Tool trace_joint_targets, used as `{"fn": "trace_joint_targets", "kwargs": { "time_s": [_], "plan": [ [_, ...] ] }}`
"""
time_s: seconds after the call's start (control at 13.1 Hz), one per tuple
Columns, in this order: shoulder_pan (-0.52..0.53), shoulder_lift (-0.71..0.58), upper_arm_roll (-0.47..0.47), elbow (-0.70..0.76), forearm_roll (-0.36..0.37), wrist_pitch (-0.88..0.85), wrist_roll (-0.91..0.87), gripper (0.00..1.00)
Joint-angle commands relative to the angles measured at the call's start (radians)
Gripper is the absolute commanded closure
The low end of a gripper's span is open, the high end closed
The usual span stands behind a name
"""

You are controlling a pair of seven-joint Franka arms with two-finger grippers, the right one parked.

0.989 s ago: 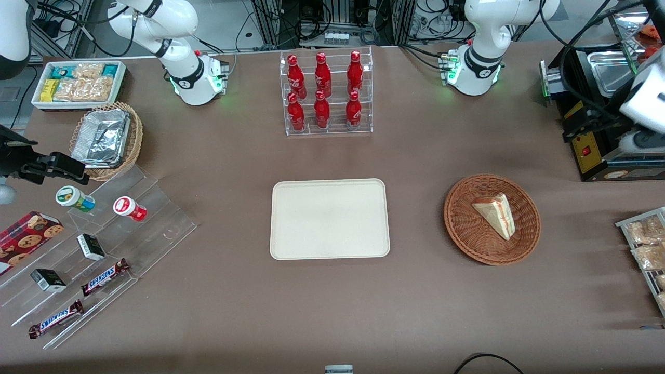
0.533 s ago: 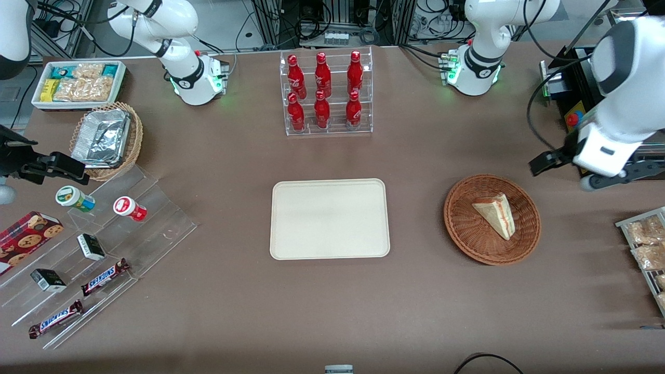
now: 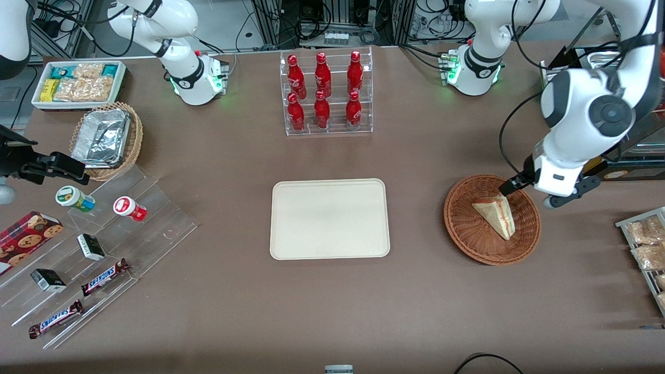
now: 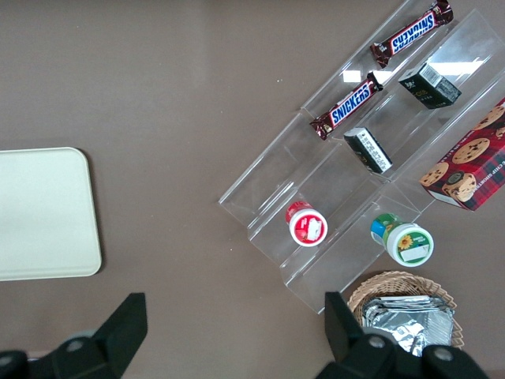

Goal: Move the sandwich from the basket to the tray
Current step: 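Lower the left gripper and close it on the wrapped sandwich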

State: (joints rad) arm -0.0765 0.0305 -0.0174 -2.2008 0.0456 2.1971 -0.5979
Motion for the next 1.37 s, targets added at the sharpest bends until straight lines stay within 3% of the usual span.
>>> {"fn": "trace_joint_targets", "kwargs": {
  "time_s": [0.0, 0.61, 0.76, 0.99, 1.07, 1.29],
  "plan": [
    [-0.013, 0.041, 0.013, -0.063, 0.004, 0.123, -0.065, 0.0],
    [-0.003, 0.154, 0.014, -0.099, -0.001, 0.311, -0.106, 0.02],
    [-0.002, 0.17, 0.014, -0.099, -0.003, 0.331, -0.135, 0.28],
    [-0.002, 0.184, 0.014, -0.106, -0.003, 0.366, -0.226, 0.87],
    [-0.002, 0.183, 0.014, -0.106, -0.003, 0.363, -0.229, 1.0],
    [-0.002, 0.161, 0.014, -0.096, 0.007, 0.345, -0.214, 1.0]
  ]
}}
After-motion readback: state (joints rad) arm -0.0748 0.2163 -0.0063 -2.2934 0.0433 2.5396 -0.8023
